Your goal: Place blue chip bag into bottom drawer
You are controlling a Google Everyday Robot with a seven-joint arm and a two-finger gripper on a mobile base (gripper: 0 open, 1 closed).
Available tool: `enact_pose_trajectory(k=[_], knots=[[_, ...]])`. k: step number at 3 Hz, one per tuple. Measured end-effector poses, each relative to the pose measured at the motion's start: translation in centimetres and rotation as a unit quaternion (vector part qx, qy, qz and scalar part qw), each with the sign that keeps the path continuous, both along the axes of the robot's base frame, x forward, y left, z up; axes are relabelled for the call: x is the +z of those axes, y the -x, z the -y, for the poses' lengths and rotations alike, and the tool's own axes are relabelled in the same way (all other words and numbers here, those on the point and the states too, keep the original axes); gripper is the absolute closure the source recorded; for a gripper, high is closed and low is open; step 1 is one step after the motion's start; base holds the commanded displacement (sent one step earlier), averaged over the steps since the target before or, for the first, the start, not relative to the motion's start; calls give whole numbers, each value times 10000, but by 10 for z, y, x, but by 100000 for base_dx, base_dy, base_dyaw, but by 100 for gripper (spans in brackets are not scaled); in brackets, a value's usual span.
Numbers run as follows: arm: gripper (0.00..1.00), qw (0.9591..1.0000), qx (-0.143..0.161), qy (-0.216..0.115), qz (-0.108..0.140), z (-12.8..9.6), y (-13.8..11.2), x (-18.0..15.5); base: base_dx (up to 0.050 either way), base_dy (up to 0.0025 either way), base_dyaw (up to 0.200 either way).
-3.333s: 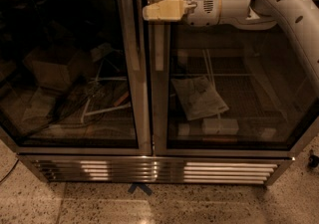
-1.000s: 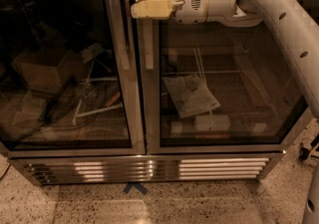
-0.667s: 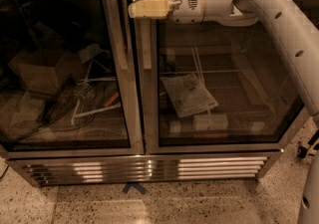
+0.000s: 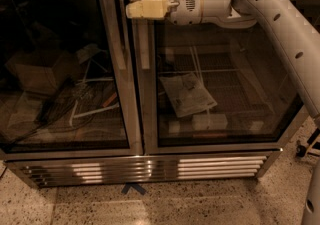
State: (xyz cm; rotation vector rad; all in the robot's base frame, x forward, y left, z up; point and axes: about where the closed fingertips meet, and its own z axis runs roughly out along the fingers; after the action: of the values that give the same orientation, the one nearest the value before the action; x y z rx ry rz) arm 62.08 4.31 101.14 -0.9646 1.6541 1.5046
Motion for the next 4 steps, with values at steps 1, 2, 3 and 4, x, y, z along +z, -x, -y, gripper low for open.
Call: enact_pose_trajectory(k=[1,2,3,4], knots=[[100,10000,0,0,0,0,0,0,0,0,0],[100,9999,155,0,0,-4,-2,4,0,0,0],[100,9999,155,0,0,-9,-7,2,0,0,0],[100,9999,155,0,0,-20,-4,1,0,0,0]])
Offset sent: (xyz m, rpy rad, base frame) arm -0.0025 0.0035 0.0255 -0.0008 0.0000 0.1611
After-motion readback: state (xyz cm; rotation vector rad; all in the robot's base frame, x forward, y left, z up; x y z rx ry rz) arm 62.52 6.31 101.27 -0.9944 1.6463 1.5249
